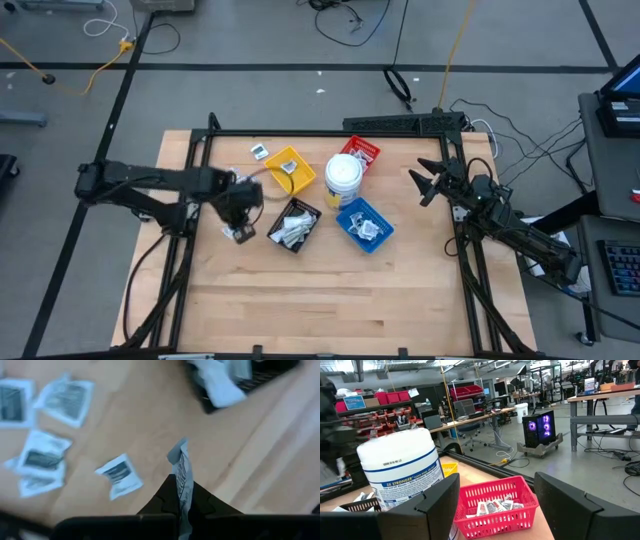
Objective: Pick & Place First Aid Supplies
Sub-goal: Put the towelette pack into the yellow bin
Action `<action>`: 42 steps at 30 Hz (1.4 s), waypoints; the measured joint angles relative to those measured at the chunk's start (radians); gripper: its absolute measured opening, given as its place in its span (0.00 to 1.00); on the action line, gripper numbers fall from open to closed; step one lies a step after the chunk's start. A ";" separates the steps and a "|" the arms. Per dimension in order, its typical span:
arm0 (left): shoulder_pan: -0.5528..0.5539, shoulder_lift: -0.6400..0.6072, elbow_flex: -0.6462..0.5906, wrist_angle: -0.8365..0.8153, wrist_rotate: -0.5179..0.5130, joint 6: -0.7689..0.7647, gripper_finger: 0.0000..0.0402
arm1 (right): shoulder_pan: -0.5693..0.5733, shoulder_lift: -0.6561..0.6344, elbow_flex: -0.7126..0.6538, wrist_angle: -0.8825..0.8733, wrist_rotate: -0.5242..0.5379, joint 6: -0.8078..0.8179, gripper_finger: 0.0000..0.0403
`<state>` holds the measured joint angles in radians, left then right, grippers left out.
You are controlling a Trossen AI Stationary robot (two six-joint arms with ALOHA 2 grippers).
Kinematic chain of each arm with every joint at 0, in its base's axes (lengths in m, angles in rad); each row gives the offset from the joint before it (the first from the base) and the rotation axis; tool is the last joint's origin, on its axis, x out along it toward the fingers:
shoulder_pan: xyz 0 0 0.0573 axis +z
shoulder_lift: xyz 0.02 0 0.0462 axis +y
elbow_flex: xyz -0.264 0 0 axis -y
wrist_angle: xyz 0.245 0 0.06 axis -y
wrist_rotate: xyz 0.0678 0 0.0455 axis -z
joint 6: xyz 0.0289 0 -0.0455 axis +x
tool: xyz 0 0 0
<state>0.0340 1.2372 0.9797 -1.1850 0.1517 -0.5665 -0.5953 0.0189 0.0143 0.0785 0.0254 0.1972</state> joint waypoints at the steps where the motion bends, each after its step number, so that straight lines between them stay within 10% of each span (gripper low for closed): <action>1: 0.032 0.013 0.017 -0.015 0.002 0.013 0.00 | 0.000 0.000 0.000 0.000 0.000 0.000 0.63; 28: 0.558 0.645 0.669 -0.216 0.032 0.357 0.00 | 0.000 0.000 0.000 0.000 0.000 0.000 0.63; 42: 0.598 0.858 0.714 -0.100 0.032 0.425 0.00 | 0.000 0.000 0.000 0.000 0.000 0.000 0.63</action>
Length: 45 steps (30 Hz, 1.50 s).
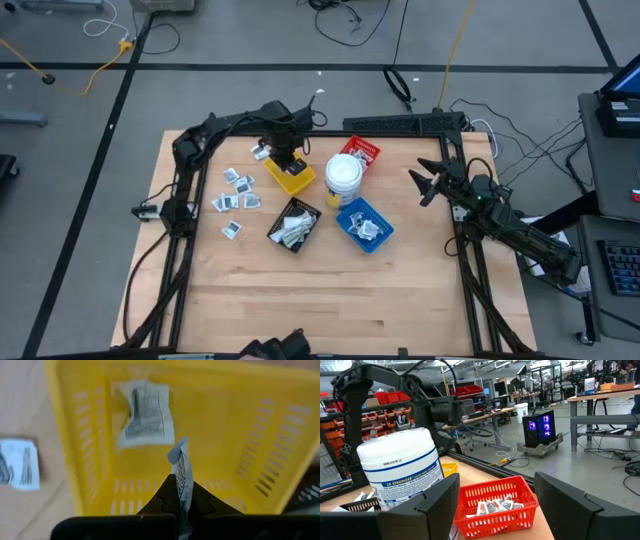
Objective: Pick & Place First Aid Supplies
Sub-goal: Put the towelette pack into the yellow bin
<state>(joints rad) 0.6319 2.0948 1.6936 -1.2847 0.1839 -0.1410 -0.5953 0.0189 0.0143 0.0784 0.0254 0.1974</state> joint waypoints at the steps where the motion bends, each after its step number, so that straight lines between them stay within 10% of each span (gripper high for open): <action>1: 0.000 0.006 0.000 0.011 0.000 0.000 0.00 | 0.000 0.000 0.000 0.000 0.000 0.000 0.63; 12: 0.008 0.029 0.000 0.064 0.013 -0.036 0.07 | 0.000 0.000 0.000 0.000 0.000 0.000 0.63; 29: 0.016 0.029 0.000 0.065 0.018 -0.055 0.65 | 0.000 0.000 0.000 0.000 0.000 0.000 0.63; 45: 0.032 -0.103 -0.001 0.056 -0.001 -0.124 0.70 | 0.000 0.000 0.000 0.000 0.000 0.000 0.63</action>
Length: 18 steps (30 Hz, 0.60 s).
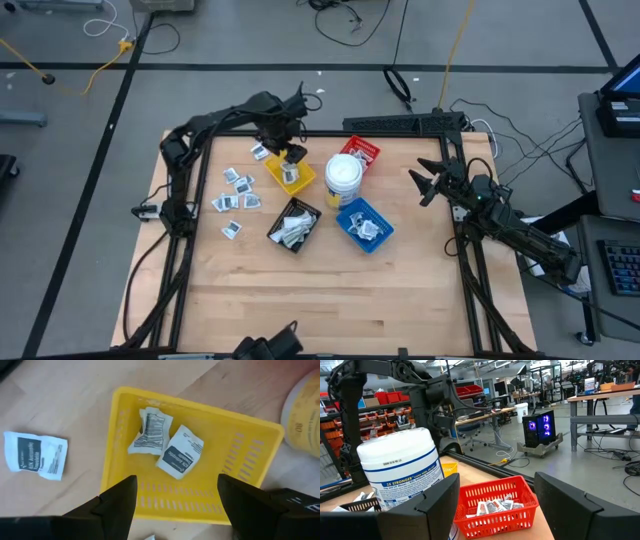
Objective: Pick & Place First Aid Supplies
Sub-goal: Put the towelette pack into the yellow bin
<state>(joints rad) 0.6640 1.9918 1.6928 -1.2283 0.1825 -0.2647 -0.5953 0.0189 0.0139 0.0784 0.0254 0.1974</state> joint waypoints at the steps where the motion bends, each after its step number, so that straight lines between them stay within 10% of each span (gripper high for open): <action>1: 0.000 -0.005 0.000 -0.002 0.001 -0.006 0.70 | 0.000 0.000 0.000 0.000 0.000 0.000 0.63; 18: -0.163 -0.315 -0.404 0.117 0.001 -0.199 0.70 | 0.000 0.000 0.000 0.000 0.000 0.000 0.63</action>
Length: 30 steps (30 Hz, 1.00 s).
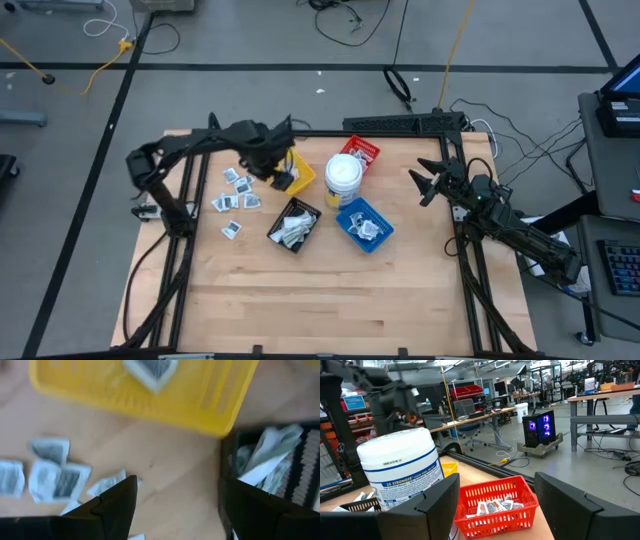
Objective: Pick & Place First Aid Supplies
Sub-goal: Put the towelette pack into the yellow bin
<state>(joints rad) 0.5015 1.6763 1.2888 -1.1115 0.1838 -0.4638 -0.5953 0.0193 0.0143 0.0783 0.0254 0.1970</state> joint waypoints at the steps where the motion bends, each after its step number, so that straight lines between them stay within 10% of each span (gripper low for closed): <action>1: -0.012 -0.025 -0.032 0.008 -0.001 -0.013 0.70 | 0.000 0.000 0.000 0.000 0.000 0.000 0.63; 30: -0.316 -0.525 -0.553 0.011 -0.013 -0.300 0.70 | 0.000 0.000 0.000 0.000 0.000 0.000 0.63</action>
<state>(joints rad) 0.1857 1.1511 0.7354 -1.1000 0.1712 -0.7635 -0.5953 0.0193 0.0142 0.0784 0.0254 0.1970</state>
